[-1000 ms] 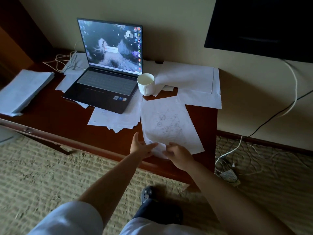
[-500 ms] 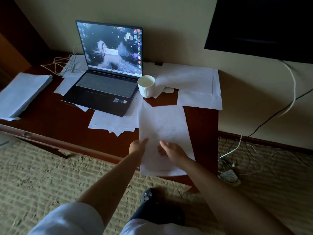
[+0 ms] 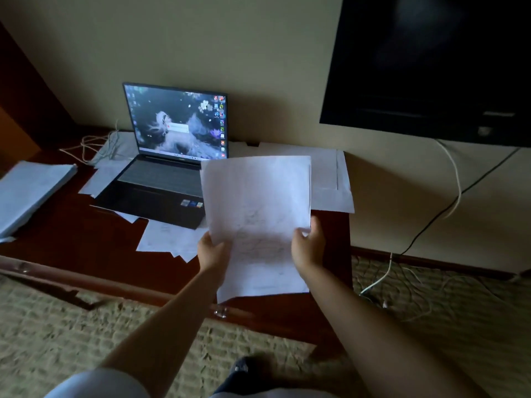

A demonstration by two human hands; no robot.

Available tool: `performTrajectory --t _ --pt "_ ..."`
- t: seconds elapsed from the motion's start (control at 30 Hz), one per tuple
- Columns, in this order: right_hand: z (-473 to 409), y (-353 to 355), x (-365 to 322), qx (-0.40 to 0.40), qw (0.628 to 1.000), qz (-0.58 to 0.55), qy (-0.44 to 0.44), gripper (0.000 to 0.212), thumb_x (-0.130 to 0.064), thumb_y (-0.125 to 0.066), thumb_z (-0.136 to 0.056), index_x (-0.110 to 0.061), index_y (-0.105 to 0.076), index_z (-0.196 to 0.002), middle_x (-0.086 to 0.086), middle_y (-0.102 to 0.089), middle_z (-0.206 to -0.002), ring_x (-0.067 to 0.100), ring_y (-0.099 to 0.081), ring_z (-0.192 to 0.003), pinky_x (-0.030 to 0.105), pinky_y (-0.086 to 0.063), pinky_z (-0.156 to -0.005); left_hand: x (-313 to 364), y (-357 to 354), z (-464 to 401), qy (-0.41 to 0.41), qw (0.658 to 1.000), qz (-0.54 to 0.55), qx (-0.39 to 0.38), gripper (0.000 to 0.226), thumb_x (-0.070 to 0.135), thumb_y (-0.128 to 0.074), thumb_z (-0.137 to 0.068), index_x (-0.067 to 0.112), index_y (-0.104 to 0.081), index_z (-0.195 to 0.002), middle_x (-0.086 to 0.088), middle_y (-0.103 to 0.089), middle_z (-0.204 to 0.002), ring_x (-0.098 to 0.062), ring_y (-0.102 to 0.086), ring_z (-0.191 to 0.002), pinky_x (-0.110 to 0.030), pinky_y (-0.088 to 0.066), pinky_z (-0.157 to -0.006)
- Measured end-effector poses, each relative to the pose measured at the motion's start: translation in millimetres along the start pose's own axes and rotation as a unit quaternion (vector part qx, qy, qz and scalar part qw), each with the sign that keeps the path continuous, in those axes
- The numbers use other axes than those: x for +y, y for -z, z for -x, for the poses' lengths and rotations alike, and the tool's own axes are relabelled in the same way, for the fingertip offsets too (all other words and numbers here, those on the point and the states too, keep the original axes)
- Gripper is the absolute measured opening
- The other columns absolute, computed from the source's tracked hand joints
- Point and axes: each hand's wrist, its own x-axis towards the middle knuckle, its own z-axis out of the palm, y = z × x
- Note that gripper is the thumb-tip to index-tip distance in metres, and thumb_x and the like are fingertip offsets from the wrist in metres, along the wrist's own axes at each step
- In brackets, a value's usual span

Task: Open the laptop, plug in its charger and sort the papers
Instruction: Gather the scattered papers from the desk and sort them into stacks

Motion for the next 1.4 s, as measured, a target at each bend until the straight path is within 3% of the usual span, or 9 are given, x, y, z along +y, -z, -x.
performTrajectory --t 0.2,0.47,0.67,0.77,0.9,1.07,1.23,1.33,1.4 --pt "13.2 6.1 -14.9 0.023 0.998 -0.027 0.049 0.045 0.001 -0.05 -0.087 -0.005 -0.044 -0.131 0.003 -0.051 -0.101 0.021 -0.054 -0.092 0.026 -0.039 -0.075 8.7 -5.0 10.0 -0.074 0.997 0.022 0.015 0.041 -0.012 -0.055 -0.079 0.007 -0.055 -0.115 -0.007 -0.061 -0.098 -0.018 -0.057 -0.084 -0.023 -0.048 -0.068" --pt "12.8 -7.5 -21.7 -0.022 0.999 0.002 0.042 0.042 -0.007 -0.048 -0.092 -0.012 -0.042 -0.133 0.008 -0.059 -0.118 0.025 -0.06 -0.103 0.035 -0.048 -0.083 0.0 -16.1 -1.2 -0.055 0.997 0.054 -0.006 0.031 -0.007 -0.053 -0.081 0.007 -0.053 -0.109 -0.005 -0.057 -0.087 -0.018 -0.056 -0.085 -0.025 -0.046 -0.063" --pt "-1.7 -10.8 -13.6 0.035 0.998 0.06 -0.008 0.053 -0.005 -0.043 -0.093 -0.011 -0.031 -0.145 0.017 -0.052 -0.134 0.036 -0.054 -0.117 0.038 -0.044 -0.091 -14.0 -7.0 -41.6 -0.044 0.994 -0.1 -0.025 0.04 -0.014 -0.038 -0.077 0.002 -0.059 -0.108 -0.016 -0.063 -0.094 -0.029 -0.06 -0.084 -0.03 -0.047 -0.064" --pt "-13.5 -9.2 -5.4 0.007 0.983 0.159 -0.087 0.061 -0.004 -0.04 -0.091 -0.013 -0.019 -0.148 0.015 -0.044 -0.142 0.04 -0.051 -0.118 0.042 -0.046 -0.087 -12.4 0.5 -59.5 -0.071 0.97 -0.225 -0.057 0.037 -0.013 -0.043 -0.082 0.009 -0.062 -0.105 -0.01 -0.066 -0.106 -0.021 -0.059 -0.086 -0.023 -0.049 -0.06" --pt "-15.7 -17.2 20.5 -0.01 0.961 0.223 -0.165 0.062 -0.002 -0.04 -0.091 -0.01 -0.016 -0.148 0.018 -0.041 -0.143 0.041 -0.051 -0.118 0.045 -0.049 -0.086 -30.6 10.9 -82.7 -0.078 0.9 -0.425 -0.065 0.035 0.005 -0.062 -0.086 0.017 -0.06 -0.119 -0.006 -0.05 -0.134 -0.024 -0.047 -0.12 -0.033 -0.048 -0.095" --pt "-18.9 -28.6 41.0 0.004 0.936 0.285 -0.205 0.063 -0.005 -0.048 -0.089 -0.006 -0.021 -0.145 0.022 -0.042 -0.14 0.042 -0.049 -0.12 0.051 -0.049 -0.09 -50.7 20.3 -103.9 -0.147 0.831 -0.53 -0.089 0.054 0.025 -0.068 -0.085 0.02 -0.045 -0.133 -0.006 -0.041 -0.14 -0.024 -0.042 -0.127 -0.035 -0.045 -0.101" --pt "-12.3 -45.0 30.3 0.094 0.912 0.397 -0.044 0.065 -0.012 -0.06 -0.085 -0.009 -0.031 -0.143 0.017 -0.031 -0.143 0.036 -0.029 -0.13 0.045 -0.03 -0.105 -54.1 19.1 -116.4 -0.214 0.821 -0.516 -0.115 0.035 0.018 -0.056 -0.092 0.018 -0.049 -0.126 -0.005 -0.052 -0.132 -0.021 -0.051 -0.118 -0.039 -0.051 -0.096" --pt "-11.3 -72.1 25.9 0.024 0.939 0.34 0.049 0.048 -0.005 -0.056 -0.087 -0.01 -0.045 -0.134 0.015 -0.043 -0.136 0.031 -0.038 -0.125 0.038 -0.04 -0.095 -48.0 22.7 -121.5 -0.229 0.818 -0.514 -0.119 0.036 0.016 -0.05 -0.095 0.015 -0.044 -0.13 -0.008 -0.054 -0.13 -0.024 -0.054 -0.115 -0.042 -0.054 -0.09" --pt "-10.8 -91.3 21.0 -0.078 0.964 0.254 0.009 0.039 -0.006 -0.051 -0.091 -0.013 -0.05 -0.129 0.01 -0.052 -0.128 0.024 -0.05 -0.113 0.032 -0.046 -0.086 -45.8 28.7 -128.0 -0.261 0.808 -0.516 -0.113 0.043 0.015 -0.052 -0.095 0.016 -0.04 -0.136 -0.008 -0.056 -0.128 -0.024 -0.057 -0.113 -0.039 -0.054 -0.087"
